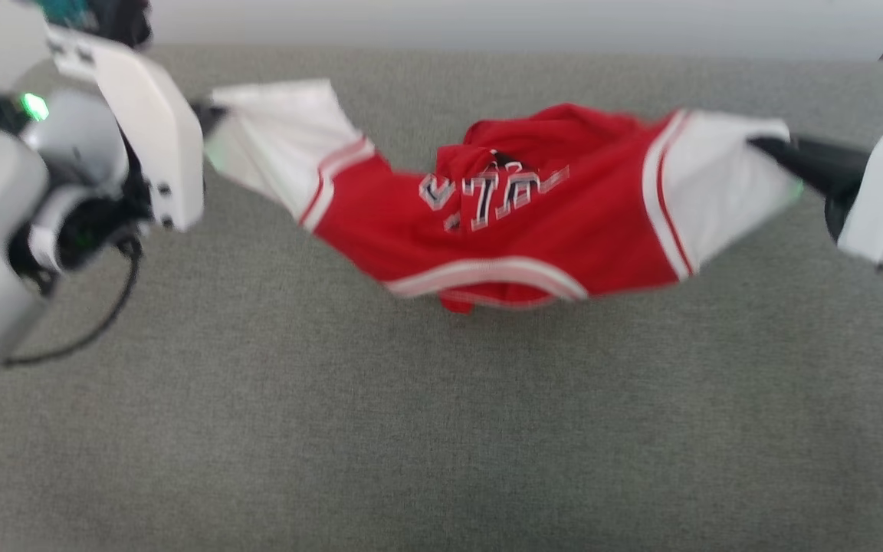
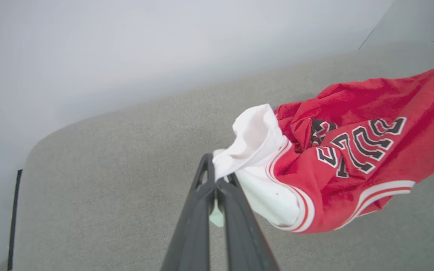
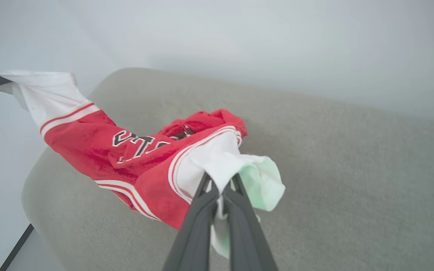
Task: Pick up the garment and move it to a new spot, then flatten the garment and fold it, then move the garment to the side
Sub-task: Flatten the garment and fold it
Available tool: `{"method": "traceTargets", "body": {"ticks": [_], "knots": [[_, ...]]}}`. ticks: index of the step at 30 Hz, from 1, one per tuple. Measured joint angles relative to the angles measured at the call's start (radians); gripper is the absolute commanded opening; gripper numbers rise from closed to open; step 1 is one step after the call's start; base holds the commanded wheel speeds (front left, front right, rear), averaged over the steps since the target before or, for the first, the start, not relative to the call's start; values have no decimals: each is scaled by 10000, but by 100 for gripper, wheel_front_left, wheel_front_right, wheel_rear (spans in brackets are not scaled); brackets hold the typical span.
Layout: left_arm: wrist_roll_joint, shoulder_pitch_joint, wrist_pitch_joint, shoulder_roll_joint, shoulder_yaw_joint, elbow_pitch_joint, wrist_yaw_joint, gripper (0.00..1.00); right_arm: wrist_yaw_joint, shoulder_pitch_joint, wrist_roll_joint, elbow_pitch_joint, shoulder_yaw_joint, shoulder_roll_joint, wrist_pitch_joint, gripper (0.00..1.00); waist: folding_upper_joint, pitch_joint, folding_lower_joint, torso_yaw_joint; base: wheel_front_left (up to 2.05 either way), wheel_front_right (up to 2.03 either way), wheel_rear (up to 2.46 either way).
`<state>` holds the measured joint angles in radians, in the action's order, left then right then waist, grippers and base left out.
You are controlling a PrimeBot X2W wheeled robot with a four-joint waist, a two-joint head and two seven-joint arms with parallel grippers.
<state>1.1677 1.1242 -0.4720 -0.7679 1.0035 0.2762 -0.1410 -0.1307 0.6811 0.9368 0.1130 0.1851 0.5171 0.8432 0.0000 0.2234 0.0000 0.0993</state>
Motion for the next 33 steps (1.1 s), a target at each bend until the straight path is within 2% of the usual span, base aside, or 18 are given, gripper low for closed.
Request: {"method": "traceTargets", "body": {"ticks": [5, 12, 20, 26, 29, 33], "knots": [[-205, 1150, -439, -174, -288, -537, -190, 0, 0, 1135, -40, -215, -418, -376, -270, 0, 0, -565, 0, -116, 0, 0, 0], [-382, 2239, -575, -69, -669, -339, -215, 0, 0, 2453, -59, -123, -602, -750, -656, 0, 0, -1020, 0, -190, 0, 0, 0], [-568, 3196, -644, 326, -779, 472, 94, 0, 0, 3766, -495, 541, -395, -1137, -1120, 0, 0, -1220, 0, -316, 0, 0, 0], [-825, 3811, 8, 966, -848, 1371, 385, 0, 0, 4886, -1553, 1848, -105, -1329, -2514, 0, 0, -851, 0, -386, 0, 0, 0], [-1166, 4137, 593, 1373, -886, 2057, 502, 0, 0, 5529, -2184, 2757, 311, -1383, -3509, 0, 0, -489, 0, -414, 0, 0, 0], [-1674, 4815, 1607, 1858, -961, 2941, 654, 0, -2, 6491, -3051, 3969, 692, -1438, -5407, 0, 0, 105, 0, -439, 0, 0, 0]]}}
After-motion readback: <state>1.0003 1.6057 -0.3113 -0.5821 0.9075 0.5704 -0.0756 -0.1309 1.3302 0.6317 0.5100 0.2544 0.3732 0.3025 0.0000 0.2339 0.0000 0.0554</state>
